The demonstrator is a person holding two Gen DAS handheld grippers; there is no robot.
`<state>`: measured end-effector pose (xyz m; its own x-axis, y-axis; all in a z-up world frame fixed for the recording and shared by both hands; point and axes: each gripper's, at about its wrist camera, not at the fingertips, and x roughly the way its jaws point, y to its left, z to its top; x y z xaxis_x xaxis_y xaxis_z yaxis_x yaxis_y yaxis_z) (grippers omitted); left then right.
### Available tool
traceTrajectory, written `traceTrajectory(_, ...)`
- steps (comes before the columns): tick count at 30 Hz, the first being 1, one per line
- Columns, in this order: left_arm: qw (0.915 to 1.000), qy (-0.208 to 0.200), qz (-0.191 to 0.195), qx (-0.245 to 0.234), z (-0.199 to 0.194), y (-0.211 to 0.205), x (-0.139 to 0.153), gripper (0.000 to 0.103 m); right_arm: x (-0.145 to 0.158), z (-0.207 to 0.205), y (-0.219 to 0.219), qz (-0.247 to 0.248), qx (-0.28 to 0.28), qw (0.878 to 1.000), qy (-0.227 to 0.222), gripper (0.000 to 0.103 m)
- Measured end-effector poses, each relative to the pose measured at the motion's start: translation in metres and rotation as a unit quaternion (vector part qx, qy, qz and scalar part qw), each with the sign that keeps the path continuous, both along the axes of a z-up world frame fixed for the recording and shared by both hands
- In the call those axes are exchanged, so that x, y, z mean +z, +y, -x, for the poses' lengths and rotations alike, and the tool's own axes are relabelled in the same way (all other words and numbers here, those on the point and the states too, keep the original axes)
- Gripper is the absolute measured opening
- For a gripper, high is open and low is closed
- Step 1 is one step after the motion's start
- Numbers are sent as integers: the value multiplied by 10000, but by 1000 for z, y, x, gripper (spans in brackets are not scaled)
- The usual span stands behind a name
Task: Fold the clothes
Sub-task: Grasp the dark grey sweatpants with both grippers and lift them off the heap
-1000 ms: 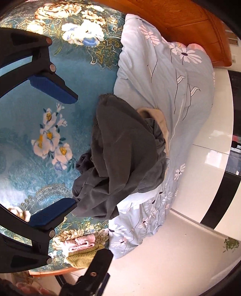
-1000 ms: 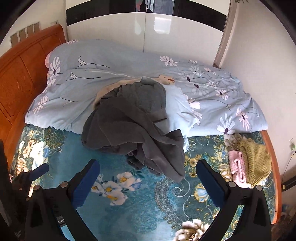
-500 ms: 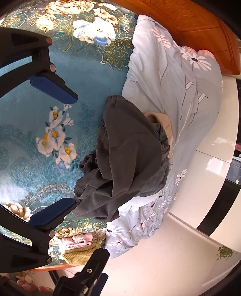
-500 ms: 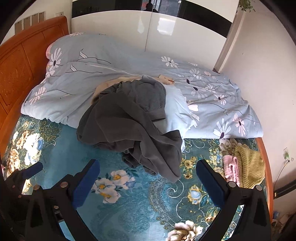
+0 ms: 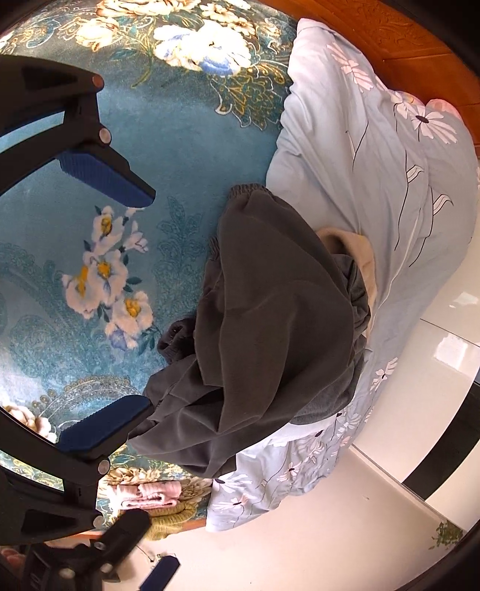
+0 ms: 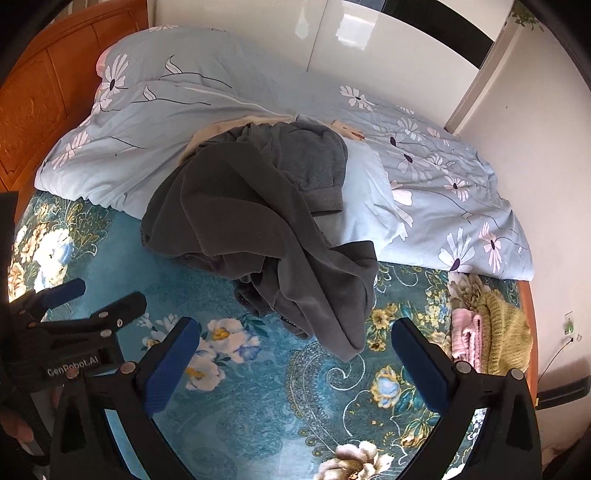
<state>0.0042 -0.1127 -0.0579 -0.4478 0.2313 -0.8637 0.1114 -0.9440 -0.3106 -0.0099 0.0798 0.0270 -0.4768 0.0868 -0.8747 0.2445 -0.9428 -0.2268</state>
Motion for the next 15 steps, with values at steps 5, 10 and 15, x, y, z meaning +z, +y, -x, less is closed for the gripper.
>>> traceTrajectory(5, 9997, -77, -76, -215, 39, 0, -15, 103, -21, 14, 7, -45, -88, 9996, -253, 103)
traceTrajectory(10, 9990, 126, 136, -416, 99, 3, -8, 103, -39, 24, 15, 2, -267, 9984, -497, 103)
traceTrajectory(15, 9964, 337, 472, -625, 156, 12, -3, 103, -48, 29, 21, -27, -345, 9974, -636, 103)
